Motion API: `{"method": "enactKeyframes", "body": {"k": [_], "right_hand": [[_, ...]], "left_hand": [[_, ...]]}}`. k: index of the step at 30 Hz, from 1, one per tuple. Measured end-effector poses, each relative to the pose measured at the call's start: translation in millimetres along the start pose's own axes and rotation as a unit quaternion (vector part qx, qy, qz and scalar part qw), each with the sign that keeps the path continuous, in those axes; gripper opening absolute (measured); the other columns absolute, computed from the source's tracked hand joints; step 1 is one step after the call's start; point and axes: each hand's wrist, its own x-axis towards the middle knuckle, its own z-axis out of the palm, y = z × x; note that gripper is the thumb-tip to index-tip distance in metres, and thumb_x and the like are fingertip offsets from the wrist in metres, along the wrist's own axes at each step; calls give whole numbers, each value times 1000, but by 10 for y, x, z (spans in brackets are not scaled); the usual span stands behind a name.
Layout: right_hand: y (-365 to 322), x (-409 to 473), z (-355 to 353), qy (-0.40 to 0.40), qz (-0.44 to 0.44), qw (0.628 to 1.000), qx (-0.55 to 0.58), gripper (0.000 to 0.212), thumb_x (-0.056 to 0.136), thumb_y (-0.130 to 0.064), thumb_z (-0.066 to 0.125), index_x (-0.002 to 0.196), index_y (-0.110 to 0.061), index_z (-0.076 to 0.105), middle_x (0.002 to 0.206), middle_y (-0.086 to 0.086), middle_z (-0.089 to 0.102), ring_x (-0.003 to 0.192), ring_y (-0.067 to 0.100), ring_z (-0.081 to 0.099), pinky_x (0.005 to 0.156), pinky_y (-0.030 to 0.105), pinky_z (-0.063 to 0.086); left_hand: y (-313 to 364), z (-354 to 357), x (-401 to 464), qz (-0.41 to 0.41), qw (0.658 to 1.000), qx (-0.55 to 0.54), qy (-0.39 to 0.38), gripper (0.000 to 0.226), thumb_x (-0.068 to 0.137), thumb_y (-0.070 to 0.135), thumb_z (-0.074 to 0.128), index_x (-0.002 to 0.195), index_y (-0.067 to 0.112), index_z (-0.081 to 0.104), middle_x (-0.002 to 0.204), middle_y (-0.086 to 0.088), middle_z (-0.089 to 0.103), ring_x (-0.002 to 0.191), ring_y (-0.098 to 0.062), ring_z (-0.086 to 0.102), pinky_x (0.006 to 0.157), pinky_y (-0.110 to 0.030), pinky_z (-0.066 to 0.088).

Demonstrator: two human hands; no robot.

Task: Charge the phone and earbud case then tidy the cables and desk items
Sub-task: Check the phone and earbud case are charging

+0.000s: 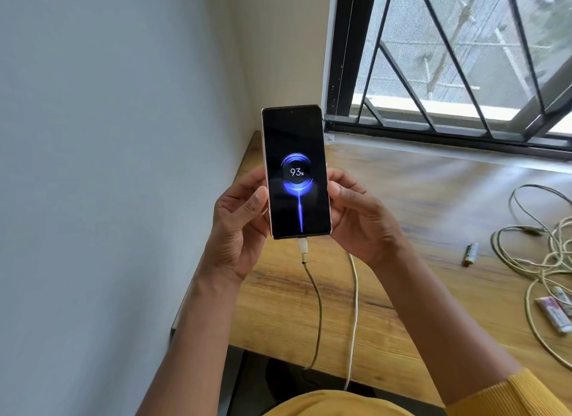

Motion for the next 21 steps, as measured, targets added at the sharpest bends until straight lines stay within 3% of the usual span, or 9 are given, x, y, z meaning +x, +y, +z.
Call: {"method": "enactKeyframes", "body": {"k": [6,15,18,21], "right_hand": [[-54,-23,2,-62,-2,997,41,31,84,-15,84,107,-9,64,79,5,70,61,15,71,61,28,62],[-44,-4,-4,-77,-2,996,48,25,86,-14,82,106,-11,67,85,5,70,65,15,72,62,30,63],[-47,2,1,-76,-2,996,44,25,86,-15,83,105,-12,68,86,4,70,65,14,72,63,29,63],[-51,10,7,-83,-1,996,45,23,87,-16,82,106,-13,70,84,3,71,64,13,72,63,27,62]], "left_hand": [[42,89,-8,-7,1000,-12,-10,67,85,25,88,140,1,59,135,-22,64,126,-33,64,104,-46,57],[87,113,-35,-28,999,15,5,74,84,28,89,142,-2,55,136,-25,53,128,-40,52,115,-54,46],[85,91,-37,-37,999,24,15,86,86,28,87,149,-10,43,142,-29,45,132,-44,44,122,-65,30],[89,77,-42,-40,999,23,17,94,85,26,88,153,-12,35,147,-29,45,138,-44,47,122,-63,34]]}}
